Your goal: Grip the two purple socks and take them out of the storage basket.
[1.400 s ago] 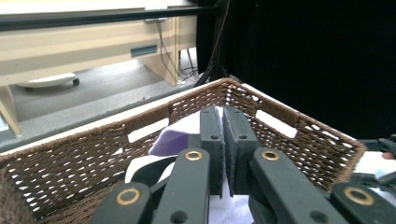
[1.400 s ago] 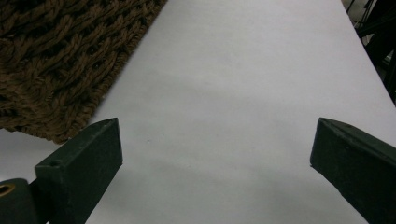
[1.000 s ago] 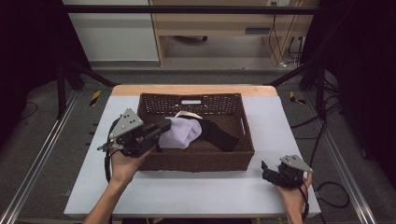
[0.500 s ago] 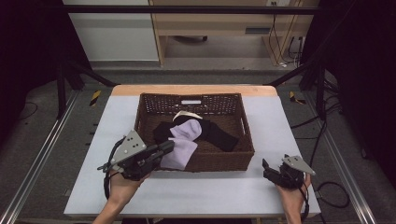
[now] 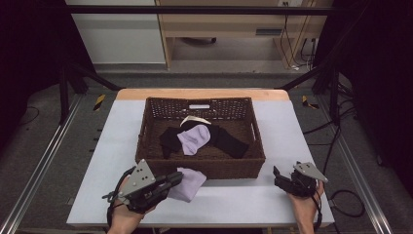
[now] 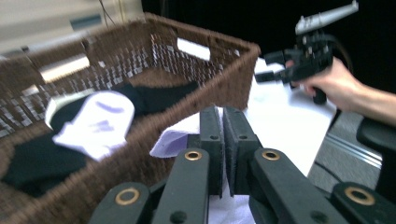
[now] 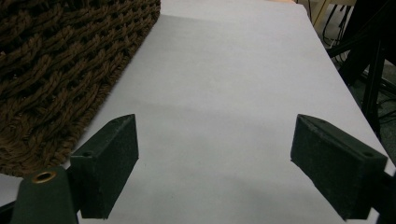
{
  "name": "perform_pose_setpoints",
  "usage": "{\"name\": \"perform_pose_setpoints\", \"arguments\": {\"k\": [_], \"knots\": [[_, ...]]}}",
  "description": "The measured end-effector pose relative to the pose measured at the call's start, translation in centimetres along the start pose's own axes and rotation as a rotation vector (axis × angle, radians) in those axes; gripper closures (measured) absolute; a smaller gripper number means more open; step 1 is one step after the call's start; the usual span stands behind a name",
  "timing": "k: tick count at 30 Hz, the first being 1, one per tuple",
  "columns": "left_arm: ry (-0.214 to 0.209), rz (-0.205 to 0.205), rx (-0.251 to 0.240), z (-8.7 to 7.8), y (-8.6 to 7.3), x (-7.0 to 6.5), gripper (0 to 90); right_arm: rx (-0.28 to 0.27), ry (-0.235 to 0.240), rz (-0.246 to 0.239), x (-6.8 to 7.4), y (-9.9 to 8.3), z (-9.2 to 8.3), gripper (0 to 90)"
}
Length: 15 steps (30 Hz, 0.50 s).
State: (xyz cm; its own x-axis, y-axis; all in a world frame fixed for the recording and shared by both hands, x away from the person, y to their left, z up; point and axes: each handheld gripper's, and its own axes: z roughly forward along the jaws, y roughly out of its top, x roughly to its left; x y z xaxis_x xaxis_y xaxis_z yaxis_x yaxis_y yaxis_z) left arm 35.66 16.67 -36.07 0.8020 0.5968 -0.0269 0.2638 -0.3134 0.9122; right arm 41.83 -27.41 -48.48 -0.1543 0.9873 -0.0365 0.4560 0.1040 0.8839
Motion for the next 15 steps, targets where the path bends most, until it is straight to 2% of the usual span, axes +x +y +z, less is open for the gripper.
{"name": "perform_pose_setpoints", "arguments": {"k": [2,3,4,6,9,11,15], "knots": [[-0.005,-0.008,0.032,0.5,-0.9,0.0,85.9,0.001,-0.001,0.0,0.0,0.0,0.0,15.3],[-0.005,-0.008,0.032,0.5,-0.9,0.0,85.9,0.0,-0.003,0.0,0.0,0.0,0.0,15.4],[-0.005,-0.013,0.066,1.1,-1.9,0.1,85.9,0.0,-0.004,0.0,0.0,0.0,0.0,15.4],[-0.008,-0.033,0.098,1.7,-2.9,0.3,85.9,0.001,-0.005,-0.001,0.0,0.0,0.0,15.3],[-0.003,-0.055,0.145,2.9,-4.3,0.7,85.9,0.004,-0.007,-0.003,0.1,0.0,0.0,15.4],[0.017,-0.049,0.181,3.8,-5.1,0.9,85.8,0.003,-0.008,-0.005,0.1,0.0,0.0,15.5],[0.025,-0.065,0.227,5.1,-6.6,1.3,85.5,0.001,-0.011,-0.004,0.1,0.0,0.0,15.4]]}}
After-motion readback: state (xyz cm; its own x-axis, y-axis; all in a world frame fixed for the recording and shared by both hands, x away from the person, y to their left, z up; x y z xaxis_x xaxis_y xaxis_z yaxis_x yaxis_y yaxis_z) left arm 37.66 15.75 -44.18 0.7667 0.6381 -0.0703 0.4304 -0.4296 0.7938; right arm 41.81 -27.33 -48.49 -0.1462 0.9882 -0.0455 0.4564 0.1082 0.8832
